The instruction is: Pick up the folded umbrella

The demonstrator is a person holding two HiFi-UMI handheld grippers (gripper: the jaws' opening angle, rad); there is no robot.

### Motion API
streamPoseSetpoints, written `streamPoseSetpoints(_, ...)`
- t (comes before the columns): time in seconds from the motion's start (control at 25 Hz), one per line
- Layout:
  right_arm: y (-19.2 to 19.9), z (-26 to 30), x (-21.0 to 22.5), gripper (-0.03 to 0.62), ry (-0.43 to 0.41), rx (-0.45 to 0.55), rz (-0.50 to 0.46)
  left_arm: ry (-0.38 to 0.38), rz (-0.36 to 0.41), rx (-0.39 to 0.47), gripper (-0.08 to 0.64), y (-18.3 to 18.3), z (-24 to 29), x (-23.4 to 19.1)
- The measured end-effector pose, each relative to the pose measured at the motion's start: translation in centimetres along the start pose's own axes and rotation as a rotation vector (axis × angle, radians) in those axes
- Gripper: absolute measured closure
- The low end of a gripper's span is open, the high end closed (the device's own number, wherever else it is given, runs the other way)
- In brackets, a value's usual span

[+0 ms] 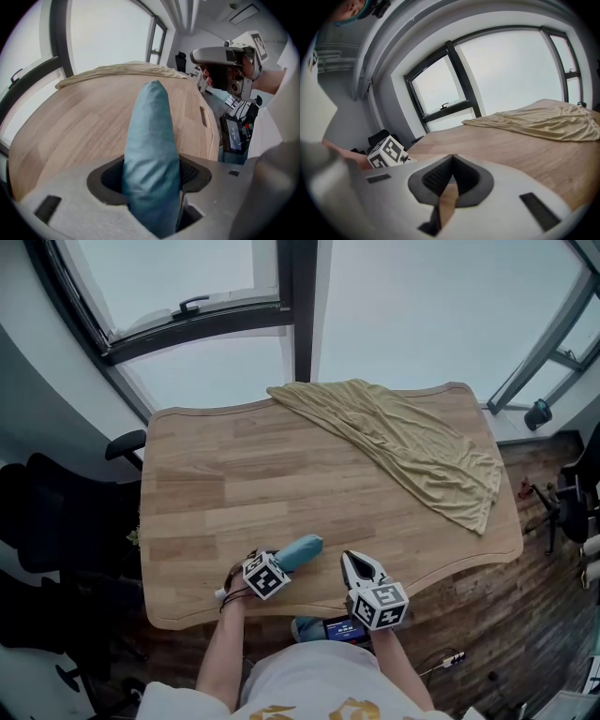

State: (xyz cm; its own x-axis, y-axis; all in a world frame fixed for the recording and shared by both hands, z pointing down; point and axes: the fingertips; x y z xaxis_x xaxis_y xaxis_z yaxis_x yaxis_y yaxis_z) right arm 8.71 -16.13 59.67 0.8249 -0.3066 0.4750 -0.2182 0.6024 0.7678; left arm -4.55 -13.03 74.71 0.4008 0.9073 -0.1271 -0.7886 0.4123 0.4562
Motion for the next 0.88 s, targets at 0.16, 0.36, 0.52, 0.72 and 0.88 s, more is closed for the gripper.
streamPoseSetpoints(0.16,-0.3,-0.1,-0.3,0.583,-0.008,0.005,-0.004,-0.018,-0.066,0.065,0.258,-0.9,-1.3,0.1)
streamPoseSetpoints(0.36,-0.3,-0.1,-0.6,0.583,-0.018,0.005,-0.006,-0.089,-0.14,0.194,0.259,-3.0,-3.7,-1.3)
streamPoseSetpoints(0.52,0.0,-0.2,-0.7,0.583,-0.023,-0.001,-0.008,-0.148,-0.185,0.284,0.259,-5.2,-6.6,-1.8)
streamPoseSetpoints(0.72,0.0,0.2,-1.2,0.583,-0.035,-0.003,-0.012,-0.179,-0.213,0.376,0.259,-7.1,-8.4,-2.7)
streamPoseSetpoints(0.88,-0.4,0.4,-1.8,0.583,-0.046,0.003,-0.034,-0.201,-0.241,0.417,0.259,-7.6,-8.9,-3.2)
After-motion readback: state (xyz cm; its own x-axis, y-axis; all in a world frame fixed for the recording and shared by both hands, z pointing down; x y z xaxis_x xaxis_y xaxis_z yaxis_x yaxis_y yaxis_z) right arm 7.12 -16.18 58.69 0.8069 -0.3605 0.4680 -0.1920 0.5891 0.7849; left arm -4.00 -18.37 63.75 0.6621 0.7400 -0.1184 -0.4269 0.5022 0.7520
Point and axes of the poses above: the fingertips, and each gripper's own axes: z forward along the fingers, x to its right, y out of its underside, and after that the axes turned 9 degrees about z, right-handed
